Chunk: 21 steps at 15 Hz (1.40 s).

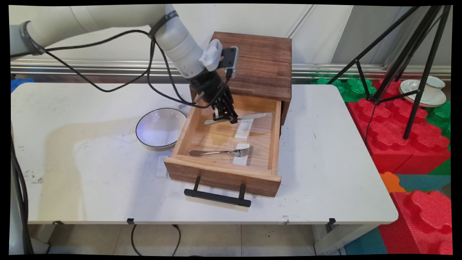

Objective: Place the picked object into the drawer

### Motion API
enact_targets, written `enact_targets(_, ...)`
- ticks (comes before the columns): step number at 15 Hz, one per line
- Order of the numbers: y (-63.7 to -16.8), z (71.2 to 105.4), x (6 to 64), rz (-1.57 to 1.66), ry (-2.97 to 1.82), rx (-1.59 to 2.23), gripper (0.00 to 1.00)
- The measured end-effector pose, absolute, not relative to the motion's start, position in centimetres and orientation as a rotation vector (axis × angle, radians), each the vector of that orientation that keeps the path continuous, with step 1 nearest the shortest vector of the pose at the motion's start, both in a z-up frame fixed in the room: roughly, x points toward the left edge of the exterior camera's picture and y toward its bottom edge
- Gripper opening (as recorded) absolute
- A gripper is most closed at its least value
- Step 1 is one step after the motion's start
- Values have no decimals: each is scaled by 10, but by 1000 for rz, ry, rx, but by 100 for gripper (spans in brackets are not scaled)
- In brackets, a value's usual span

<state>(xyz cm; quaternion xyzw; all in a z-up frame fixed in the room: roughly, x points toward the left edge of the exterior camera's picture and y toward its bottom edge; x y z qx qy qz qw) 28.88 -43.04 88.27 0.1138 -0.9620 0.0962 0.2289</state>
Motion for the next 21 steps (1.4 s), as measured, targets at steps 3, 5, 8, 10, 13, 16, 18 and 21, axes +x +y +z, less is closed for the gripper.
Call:
enact_targets(3, -439, 866, 287, 256, -2667, 321, 0)
enact_targets(5, -443, 857, 288, 252, -2680, 326, 0)
enact_targets(8, -447, 847, 289, 247, -2695, 335, 0)
enact_targets(10, -450, 840, 290, 245, -2704, 346, 0)
enact_targets(13, -453, 833, 290, 237, -2706, 366, 0)
enact_targets(16, -455, 830, 289, 231, -2701, 378, 100)
enact_targets(18, -455, 829, 289, 225, -2697, 384, 100)
enact_targets(21, -455, 830, 288, 221, -2691, 393, 100)
